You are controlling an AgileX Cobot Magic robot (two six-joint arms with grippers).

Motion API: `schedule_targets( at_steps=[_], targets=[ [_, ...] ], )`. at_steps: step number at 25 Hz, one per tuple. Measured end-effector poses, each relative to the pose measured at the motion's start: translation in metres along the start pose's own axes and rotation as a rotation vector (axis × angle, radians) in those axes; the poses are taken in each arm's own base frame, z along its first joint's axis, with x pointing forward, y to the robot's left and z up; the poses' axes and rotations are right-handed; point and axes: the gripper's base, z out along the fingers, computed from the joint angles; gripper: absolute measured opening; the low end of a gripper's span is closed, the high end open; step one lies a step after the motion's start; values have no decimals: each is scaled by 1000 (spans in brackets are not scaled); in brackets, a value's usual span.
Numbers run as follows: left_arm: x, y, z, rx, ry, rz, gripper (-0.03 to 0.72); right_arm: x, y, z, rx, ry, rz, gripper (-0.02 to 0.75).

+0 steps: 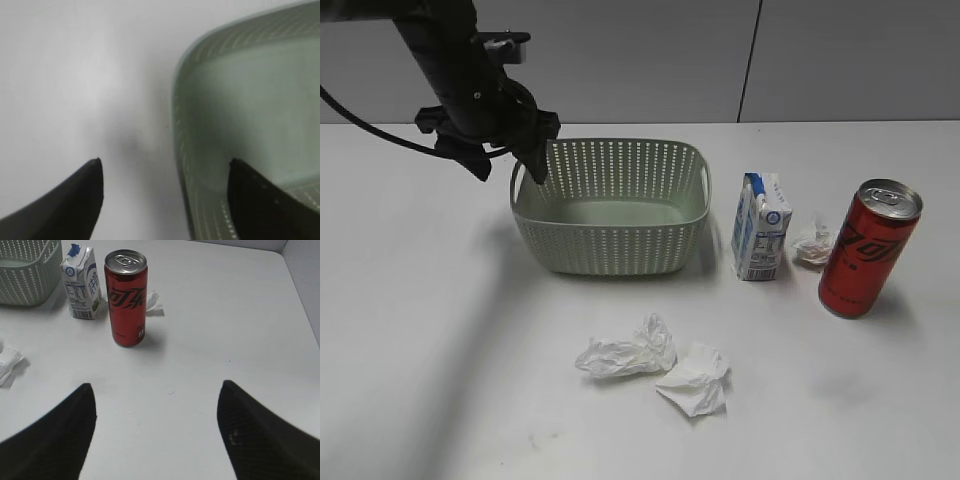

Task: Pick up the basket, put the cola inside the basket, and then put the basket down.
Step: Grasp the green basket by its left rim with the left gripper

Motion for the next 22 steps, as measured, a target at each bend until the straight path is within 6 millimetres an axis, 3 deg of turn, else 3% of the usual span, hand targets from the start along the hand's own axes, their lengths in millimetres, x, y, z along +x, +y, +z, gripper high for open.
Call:
schedule_targets(
  at_steps=[8, 13, 15, 20, 22],
  targets=[
    [1, 7, 39, -7, 52, -14, 571, 0, 0, 0, 1, 0, 0, 586],
    [2, 8, 45, -8, 65, -17, 476, 0, 0, 0, 1, 0, 0, 586],
    [2, 8, 46, -6, 67, -19, 401, 0, 0, 0, 1, 0, 3, 586],
    [3, 7, 44, 1, 88, -28, 58, 0, 0, 0, 1, 0, 10, 586],
    [2, 6, 41, 0, 100, -45, 7, 0, 0, 0, 1, 0, 10, 586]
  ],
)
